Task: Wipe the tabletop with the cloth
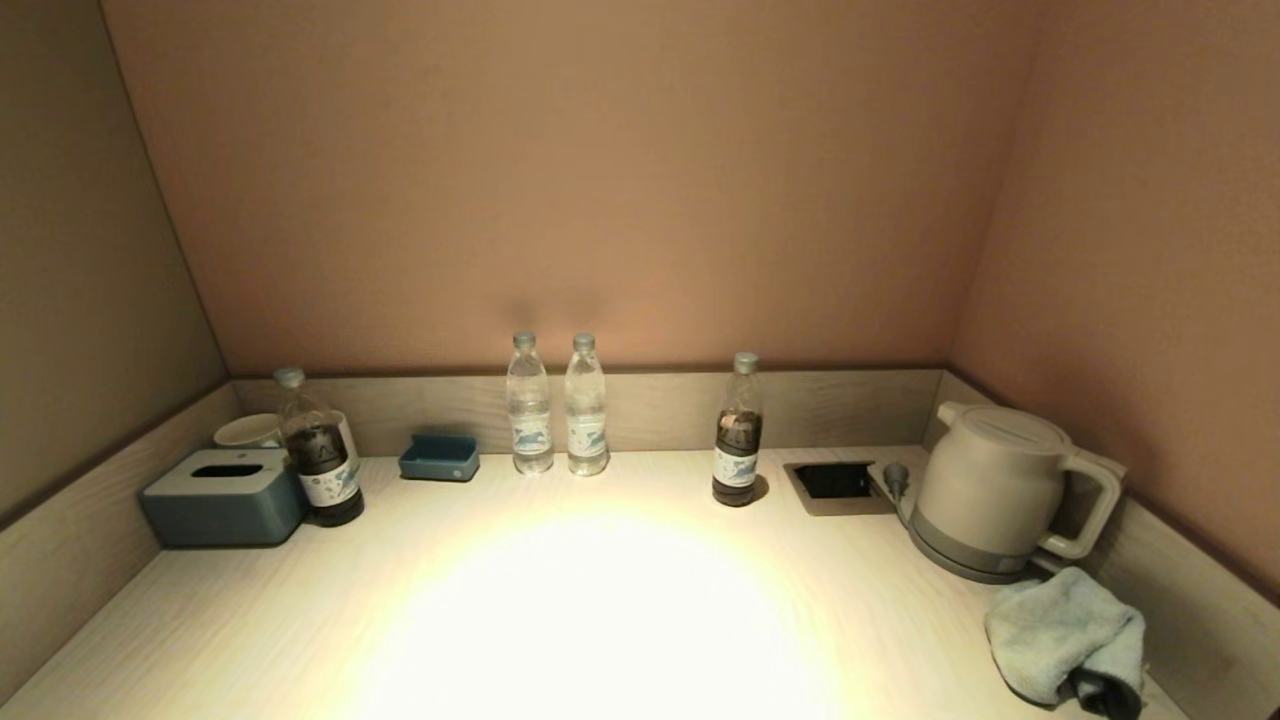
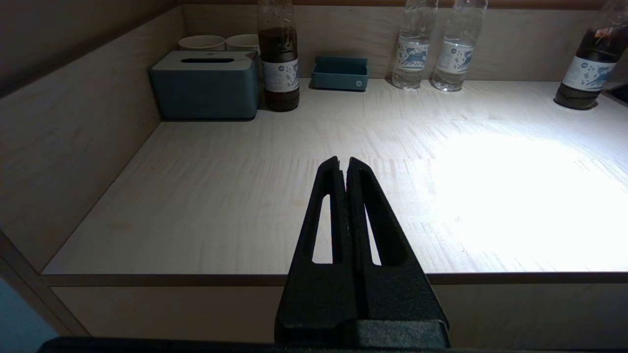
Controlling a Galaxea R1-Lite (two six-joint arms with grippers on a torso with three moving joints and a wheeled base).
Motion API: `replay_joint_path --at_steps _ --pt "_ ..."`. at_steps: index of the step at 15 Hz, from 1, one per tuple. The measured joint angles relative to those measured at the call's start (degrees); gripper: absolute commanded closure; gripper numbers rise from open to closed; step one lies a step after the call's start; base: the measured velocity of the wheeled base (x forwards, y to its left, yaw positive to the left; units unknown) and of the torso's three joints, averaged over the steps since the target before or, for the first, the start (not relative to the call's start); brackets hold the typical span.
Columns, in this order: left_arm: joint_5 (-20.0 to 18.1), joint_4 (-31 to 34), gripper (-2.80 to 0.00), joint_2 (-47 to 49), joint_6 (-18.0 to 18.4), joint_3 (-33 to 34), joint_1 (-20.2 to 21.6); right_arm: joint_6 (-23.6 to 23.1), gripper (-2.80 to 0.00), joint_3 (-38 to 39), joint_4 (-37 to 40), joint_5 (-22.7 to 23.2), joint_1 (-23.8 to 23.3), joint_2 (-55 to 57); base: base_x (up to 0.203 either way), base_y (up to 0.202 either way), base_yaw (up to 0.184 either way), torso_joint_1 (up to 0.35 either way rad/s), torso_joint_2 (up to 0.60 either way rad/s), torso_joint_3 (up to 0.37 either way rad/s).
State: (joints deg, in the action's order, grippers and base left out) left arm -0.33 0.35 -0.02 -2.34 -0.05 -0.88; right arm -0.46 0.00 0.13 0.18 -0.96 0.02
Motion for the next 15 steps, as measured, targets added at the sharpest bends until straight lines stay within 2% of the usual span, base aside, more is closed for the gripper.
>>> replay_joint_path --at_steps 15 --pt "-0.01 0.00 0.00 0.00 0.00 0.02 0.00 0.13 0.00 0.00 -0.13 0.08 -0.02 0.00 0.000 0.000 0.000 0.000 0.00 0.000"
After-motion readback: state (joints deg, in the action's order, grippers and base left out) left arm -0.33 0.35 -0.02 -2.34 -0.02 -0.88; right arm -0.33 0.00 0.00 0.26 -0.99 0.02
